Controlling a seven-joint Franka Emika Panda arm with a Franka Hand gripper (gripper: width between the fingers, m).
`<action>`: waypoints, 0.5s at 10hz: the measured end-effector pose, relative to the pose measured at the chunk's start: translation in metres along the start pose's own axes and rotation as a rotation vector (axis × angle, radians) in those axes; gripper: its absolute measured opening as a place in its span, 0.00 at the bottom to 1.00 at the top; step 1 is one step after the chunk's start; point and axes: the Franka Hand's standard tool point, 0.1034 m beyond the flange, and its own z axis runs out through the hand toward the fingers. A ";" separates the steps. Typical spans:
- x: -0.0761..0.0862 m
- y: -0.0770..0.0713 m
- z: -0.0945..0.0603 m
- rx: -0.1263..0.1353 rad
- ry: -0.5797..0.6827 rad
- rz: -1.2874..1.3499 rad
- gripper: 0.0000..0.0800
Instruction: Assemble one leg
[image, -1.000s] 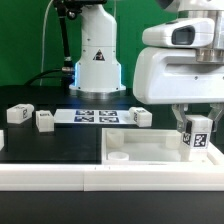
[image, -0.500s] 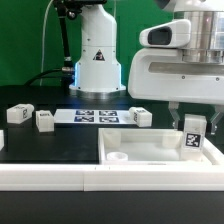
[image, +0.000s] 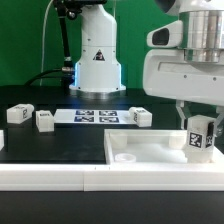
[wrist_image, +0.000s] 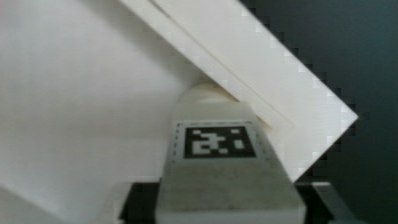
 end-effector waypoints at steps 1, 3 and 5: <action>0.000 0.000 0.000 0.000 -0.003 0.062 0.36; 0.001 0.000 0.000 0.003 -0.011 0.132 0.36; 0.001 0.000 0.000 0.005 -0.010 0.089 0.55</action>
Offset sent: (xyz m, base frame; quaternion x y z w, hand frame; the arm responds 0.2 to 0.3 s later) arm 0.0000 0.0000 0.0000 0.0000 0.0000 0.0000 1.0000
